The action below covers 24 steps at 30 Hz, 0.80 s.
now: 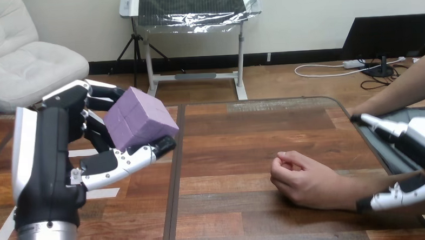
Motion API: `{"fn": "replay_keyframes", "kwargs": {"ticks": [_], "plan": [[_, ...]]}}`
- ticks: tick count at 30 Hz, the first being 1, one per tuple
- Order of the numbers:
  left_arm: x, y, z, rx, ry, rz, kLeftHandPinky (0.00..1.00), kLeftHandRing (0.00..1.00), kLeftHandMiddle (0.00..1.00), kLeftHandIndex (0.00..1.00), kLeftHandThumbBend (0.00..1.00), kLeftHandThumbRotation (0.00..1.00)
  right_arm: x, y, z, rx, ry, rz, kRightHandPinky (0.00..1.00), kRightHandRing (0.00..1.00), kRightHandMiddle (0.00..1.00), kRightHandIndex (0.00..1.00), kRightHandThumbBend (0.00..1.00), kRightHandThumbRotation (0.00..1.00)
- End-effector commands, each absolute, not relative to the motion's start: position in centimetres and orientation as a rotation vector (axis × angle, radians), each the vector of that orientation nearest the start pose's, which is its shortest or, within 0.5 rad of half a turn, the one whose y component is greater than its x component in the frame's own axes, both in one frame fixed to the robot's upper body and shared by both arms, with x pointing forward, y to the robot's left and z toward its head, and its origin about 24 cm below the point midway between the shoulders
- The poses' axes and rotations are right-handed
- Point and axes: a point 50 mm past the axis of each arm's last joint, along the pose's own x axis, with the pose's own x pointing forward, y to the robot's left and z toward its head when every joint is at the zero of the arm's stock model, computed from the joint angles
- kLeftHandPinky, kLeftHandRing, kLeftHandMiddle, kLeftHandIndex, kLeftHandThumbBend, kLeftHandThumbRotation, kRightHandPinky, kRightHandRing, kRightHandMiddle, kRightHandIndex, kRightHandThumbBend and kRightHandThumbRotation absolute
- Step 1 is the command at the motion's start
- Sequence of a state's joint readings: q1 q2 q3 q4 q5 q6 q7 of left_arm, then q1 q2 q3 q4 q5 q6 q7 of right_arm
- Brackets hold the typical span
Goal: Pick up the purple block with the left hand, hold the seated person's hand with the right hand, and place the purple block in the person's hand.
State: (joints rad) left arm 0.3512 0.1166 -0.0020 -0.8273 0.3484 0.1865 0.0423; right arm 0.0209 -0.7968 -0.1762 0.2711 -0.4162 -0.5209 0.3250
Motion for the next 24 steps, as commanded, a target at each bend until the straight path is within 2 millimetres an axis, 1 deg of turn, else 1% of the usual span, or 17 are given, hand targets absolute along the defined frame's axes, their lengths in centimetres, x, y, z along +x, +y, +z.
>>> {"fn": "replay_keyframes", "kwargs": {"ticks": [1,13,24], "plan": [[17.1,17.6,15.1,0.451,-0.356,0.186,0.2,0.26,0.32,0.38,0.65,0.0,25.0,-30.6,10.7,-1.283,-0.079,0.357,0.97,0.94,0.94,0.96,1.0,0.28],[17.2,17.7,14.9,0.455,-0.359,0.177,0.2,0.26,0.32,0.37,0.65,0.0,25.2,-30.6,9.1,-1.311,-0.032,0.394,0.96,0.93,0.92,0.92,1.0,0.21],[17.1,17.8,14.9,0.459,-0.356,0.177,0.19,0.25,0.31,0.37,0.67,0.0,25.2,-30.5,8.0,-1.323,-0.003,0.411,0.91,0.89,0.89,0.9,1.0,0.16]]}}
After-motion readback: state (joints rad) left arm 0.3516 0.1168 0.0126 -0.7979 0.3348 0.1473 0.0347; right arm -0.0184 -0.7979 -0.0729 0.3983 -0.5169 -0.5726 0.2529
